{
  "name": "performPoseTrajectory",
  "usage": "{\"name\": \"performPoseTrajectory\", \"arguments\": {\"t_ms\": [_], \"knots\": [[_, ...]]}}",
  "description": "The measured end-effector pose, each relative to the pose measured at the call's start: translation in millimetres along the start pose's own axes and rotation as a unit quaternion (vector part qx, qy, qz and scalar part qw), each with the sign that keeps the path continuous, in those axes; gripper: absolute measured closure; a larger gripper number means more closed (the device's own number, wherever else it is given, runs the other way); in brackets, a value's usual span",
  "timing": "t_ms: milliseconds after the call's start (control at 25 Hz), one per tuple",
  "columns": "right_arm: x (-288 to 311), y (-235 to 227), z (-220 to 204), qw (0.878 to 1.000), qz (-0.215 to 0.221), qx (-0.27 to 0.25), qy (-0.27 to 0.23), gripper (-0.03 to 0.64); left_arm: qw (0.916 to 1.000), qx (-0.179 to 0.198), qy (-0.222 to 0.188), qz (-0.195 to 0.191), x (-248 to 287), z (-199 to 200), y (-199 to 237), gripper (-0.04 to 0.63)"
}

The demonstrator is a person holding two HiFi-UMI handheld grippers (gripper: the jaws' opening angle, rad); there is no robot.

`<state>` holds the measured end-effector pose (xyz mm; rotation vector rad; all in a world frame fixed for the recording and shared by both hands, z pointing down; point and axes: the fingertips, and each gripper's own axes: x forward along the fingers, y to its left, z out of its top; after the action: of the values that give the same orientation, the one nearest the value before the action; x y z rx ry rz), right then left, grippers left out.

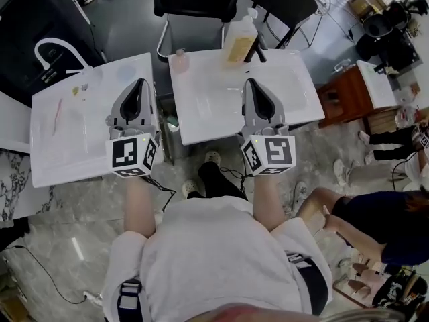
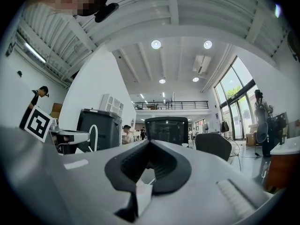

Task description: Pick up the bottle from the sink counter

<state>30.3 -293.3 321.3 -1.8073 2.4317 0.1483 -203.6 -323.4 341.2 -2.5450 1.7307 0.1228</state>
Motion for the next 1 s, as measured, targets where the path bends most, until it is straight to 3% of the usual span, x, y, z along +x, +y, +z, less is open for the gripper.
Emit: {"name": "performPoseTrajectory", "arguments": {"t_ms": [520, 760, 1000], "knots": [[81, -25, -16, 0.999, 0.038, 0.007, 0.011, 0.606, 0.9996, -0.006, 0.026, 0.006, 76, -25, 9, 0.586], [119, -34, -36, 0.997, 0.067, 0.013, 0.028, 0.606, 0.9983, -0.015, 0.055, 0.015, 111, -58, 10, 0.584], [146, -38, -60, 0.994, 0.094, 0.02, 0.05, 0.606, 0.9946, -0.029, 0.097, 0.023, 137, -106, 10, 0.53]]}}
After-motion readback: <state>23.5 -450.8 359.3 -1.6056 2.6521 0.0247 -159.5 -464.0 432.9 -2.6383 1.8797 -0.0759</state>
